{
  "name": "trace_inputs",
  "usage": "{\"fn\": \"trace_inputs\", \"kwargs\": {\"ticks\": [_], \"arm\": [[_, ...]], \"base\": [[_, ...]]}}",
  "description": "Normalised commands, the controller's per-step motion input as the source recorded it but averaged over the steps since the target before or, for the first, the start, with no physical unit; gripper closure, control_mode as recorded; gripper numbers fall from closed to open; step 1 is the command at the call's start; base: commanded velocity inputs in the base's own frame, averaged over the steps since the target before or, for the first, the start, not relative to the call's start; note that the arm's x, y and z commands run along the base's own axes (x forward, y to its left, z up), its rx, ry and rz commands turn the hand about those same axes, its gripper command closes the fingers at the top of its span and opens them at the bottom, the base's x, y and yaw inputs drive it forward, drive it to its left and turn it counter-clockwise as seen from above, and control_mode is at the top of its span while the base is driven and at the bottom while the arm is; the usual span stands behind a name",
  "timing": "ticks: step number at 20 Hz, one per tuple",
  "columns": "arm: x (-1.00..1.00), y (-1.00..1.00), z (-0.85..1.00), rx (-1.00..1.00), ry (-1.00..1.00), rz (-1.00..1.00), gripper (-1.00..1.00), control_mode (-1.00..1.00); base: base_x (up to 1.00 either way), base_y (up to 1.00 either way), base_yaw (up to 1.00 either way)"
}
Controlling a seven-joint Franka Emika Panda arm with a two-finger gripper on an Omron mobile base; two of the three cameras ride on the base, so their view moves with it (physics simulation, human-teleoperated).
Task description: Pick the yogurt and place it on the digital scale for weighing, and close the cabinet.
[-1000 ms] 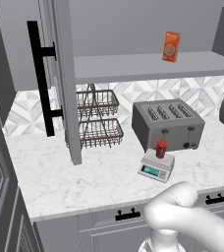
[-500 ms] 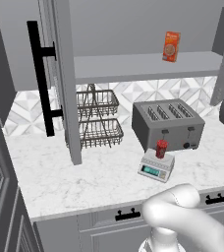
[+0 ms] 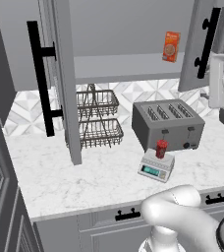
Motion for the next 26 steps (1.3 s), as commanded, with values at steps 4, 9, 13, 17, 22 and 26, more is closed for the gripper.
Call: {"fn": "trace_inputs", "kwargs": {"ticks": [4,9,13,17,22,26], "arm": [[0.87,0.39,-0.07,0.0,0.11,0.0,-1.0,-1.0],[0.83,0.31,-0.16,0.0,0.05,0.01,-1.0,-1.0],[0.78,0.33,-0.26,0.0,-0.11,0.0,-1.0,-1.0],[0.9,0.23,-0.22,0.0,-0.09,0.0,-1.0,-1.0],[0.6,0.01,-0.17,0.0,-0.1,0.0,-1.0,-1.0],[-0.84,0.0,-0.06,0.0,-0.31,0.0,-1.0,-1.0]], "base": [[0.0,0.0,0.0],[0.0,0.0,0.0],[0.0,0.0,0.0],[0.0,0.0,0.0],[0.0,0.0,0.0],[0.0,0.0,0.0]]}}
